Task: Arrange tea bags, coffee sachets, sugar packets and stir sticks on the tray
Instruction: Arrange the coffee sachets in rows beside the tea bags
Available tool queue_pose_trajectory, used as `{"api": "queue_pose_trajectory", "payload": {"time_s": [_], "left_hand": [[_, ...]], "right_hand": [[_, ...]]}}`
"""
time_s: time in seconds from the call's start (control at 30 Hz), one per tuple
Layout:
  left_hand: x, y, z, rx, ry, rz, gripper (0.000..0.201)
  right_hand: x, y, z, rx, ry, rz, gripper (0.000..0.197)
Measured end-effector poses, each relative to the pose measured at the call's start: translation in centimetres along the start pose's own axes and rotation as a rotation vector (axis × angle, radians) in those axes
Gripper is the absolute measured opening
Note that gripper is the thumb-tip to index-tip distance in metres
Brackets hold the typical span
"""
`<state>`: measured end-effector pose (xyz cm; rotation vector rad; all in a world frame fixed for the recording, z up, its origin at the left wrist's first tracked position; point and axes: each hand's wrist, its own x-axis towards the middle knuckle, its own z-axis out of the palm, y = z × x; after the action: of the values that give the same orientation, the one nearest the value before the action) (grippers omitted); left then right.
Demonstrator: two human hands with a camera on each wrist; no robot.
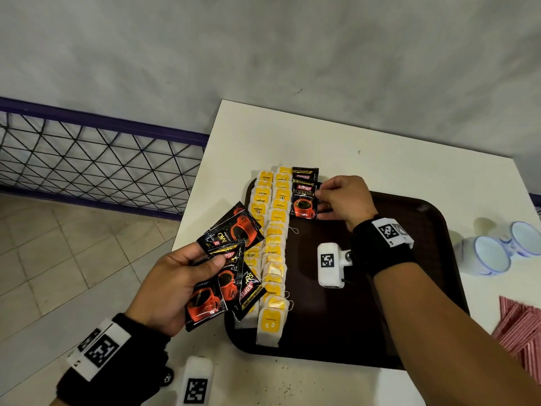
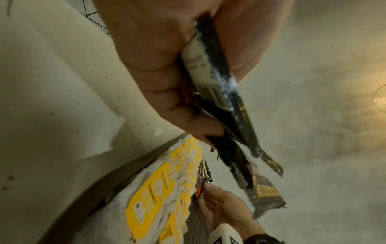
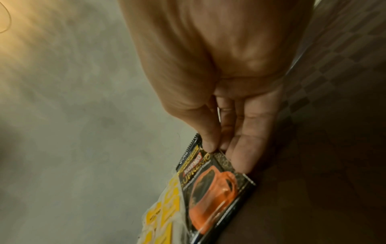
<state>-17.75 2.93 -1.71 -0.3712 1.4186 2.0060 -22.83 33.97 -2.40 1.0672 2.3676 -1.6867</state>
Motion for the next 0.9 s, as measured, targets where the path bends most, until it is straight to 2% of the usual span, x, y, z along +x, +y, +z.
{"api": "queue_pose_trajectory", "payload": {"time_s": [0.43,0.67,0.73,0.8,0.83,0.9], "left_hand": [[0.0,0.1,0.5,0.021,-0.031,0.009,0.036],[0.1,0.2,0.9,0.043,-0.041,0.014,0.031],[0.1,0.4,1.1,0.066,-0.043,0.024,0.029],[0.1,0.7,1.3,0.09,-0.047,0.027,0.029],[0.1,0.8,1.4,0.109,-0.048,0.028,0.028],[0.2,1.1,1.6,0.164,-0.05,0.04,0.027]], "right_hand": [[-0.2,-0.3,0.3,-0.001,0.027,0.016,0.003],[-0.9,-0.2,-0.1,0.01,0.056,0.009,0.009],[-1.2,-0.2,-0.5,-0.06,0.117,-0.054,0.013],[-2.1,-0.9,-0.6,-0.179,0.16,-0.199,0.013],[-2.8,-1.6,-0.5,-0.213,0.124,-0.288,0.013],[-4.9,-3.2,0.1,-0.248,-0.071,-0.464,0.018]]}}
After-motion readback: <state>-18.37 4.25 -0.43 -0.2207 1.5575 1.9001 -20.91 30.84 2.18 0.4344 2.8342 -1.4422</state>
